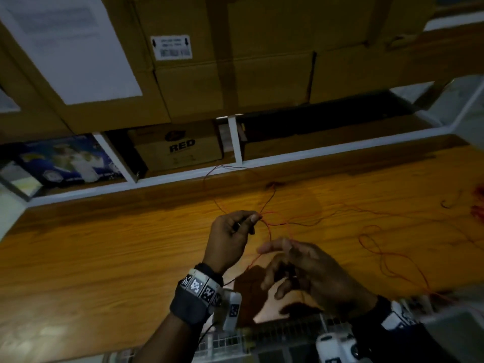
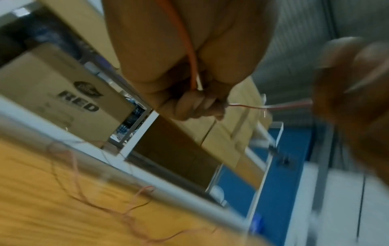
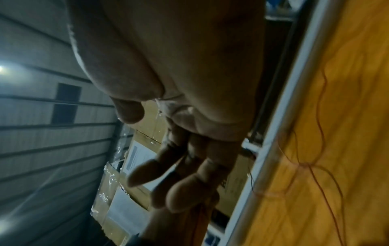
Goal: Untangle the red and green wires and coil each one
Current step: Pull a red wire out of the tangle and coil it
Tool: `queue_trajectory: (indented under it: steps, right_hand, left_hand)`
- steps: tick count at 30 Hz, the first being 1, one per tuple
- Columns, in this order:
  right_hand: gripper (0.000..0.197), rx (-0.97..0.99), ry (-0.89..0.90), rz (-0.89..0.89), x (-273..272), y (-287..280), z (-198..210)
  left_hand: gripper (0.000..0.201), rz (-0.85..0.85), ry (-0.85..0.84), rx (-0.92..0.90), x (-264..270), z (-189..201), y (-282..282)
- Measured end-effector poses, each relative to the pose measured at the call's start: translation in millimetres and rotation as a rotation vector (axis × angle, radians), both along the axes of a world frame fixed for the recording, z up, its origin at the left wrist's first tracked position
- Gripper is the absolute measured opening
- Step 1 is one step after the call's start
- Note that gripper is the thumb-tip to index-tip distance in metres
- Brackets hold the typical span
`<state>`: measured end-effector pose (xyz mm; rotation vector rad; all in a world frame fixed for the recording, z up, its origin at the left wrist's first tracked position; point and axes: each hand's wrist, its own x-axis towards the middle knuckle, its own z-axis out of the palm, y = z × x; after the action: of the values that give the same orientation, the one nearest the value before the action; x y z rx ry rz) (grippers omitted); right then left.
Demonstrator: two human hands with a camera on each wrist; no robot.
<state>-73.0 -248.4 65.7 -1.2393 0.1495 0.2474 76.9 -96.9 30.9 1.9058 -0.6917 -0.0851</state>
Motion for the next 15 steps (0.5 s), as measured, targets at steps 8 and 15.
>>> queue_trajectory:
  steps: [8, 15]
  right_hand:
    - [0.045, 0.181, 0.061, -0.175, -35.9, -18.0, -12.0]
    - [0.032, 0.373, 0.011, -0.115, -35.7, 15.5, 2.8]
  left_hand:
    - [0.023, -0.134, 0.058, 0.090, -35.5, -4.3, -3.8]
    - [0.019, -0.276, 0.120, 0.064, -52.2, -8.5, -13.2]
